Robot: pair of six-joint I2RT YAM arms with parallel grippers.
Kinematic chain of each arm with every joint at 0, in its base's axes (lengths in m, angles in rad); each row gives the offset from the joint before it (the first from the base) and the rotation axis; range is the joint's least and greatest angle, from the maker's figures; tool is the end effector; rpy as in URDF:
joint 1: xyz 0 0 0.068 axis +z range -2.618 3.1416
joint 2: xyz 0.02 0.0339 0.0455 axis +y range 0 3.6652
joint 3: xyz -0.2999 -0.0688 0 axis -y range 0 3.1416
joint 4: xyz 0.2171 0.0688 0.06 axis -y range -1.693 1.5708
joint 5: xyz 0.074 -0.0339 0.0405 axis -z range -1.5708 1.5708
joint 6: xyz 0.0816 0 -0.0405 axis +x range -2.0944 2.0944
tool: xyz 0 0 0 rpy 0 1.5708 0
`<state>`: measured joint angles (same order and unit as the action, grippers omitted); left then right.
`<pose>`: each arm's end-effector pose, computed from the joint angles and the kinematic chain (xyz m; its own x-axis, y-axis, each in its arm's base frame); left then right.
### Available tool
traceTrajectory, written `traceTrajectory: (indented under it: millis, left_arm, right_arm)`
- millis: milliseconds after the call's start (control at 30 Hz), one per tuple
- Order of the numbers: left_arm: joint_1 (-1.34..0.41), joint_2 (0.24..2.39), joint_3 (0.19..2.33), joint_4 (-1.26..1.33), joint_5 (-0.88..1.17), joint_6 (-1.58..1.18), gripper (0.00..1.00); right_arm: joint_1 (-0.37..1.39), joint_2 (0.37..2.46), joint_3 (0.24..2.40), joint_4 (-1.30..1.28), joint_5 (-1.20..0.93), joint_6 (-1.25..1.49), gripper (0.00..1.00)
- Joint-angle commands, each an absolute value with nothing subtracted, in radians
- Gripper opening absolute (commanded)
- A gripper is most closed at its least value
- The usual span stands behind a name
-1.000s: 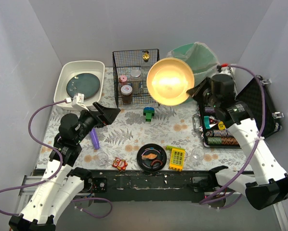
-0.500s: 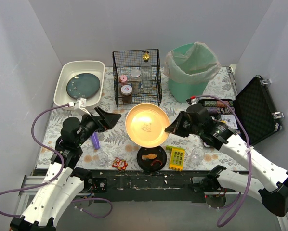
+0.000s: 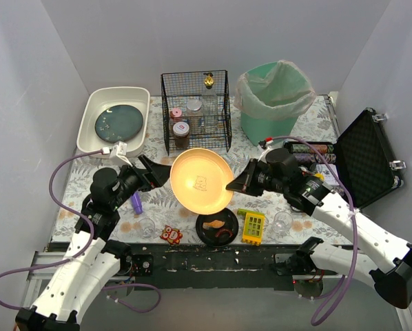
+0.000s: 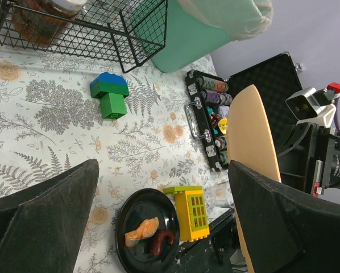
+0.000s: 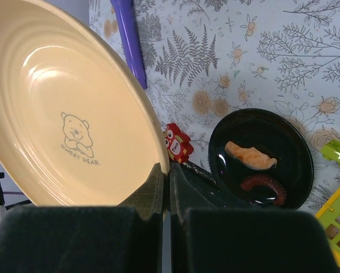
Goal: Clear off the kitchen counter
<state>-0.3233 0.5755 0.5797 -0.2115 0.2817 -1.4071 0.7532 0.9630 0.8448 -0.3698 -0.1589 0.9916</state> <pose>0.1202 -0.0642 0.3063 -0.5874 -0.8027 -0.1030 -0.1008 0.1989 -0.9748 0.1429 0.1516 0.3212 -0.8378 0.3473 -0.4214 -0.1392 0.6103 0.7798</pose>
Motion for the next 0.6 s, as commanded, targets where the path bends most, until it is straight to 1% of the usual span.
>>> traceTrajectory:
  millis: [0,133,267,367,467,567]
  left_arm:
    - [-0.325,0.571,0.583,-0.206,0.302,-1.399,0.98]
    - [-0.325,0.549,0.589,-0.212,0.269,-1.4,0.98]
    - [-0.325,0.502,0.581,-0.252,0.169,-1.454,0.98]
    - [-0.325,0.47,0.571,-0.253,0.153,-1.479,0.98]
    - [-0.325,0.471,0.566,-0.249,0.178,-1.48,0.98]
    - [-0.327,0.52,0.557,-0.232,0.29,-1.465,0.98]
  right_arm:
    - [0.761,0.976,0.841,-0.327,-0.17,0.989,0.01]
    - [0.762,0.988,0.839,-0.353,-0.135,0.986,0.01]
    - [0.765,0.997,0.828,-0.373,-0.107,0.98,0.01]
    - [0.769,1.005,0.819,-0.394,-0.091,0.973,0.01]
    - [0.77,1.02,0.811,-0.394,-0.092,0.968,0.01]
    - [0.773,1.031,0.802,-0.338,-0.12,0.971,0.01]
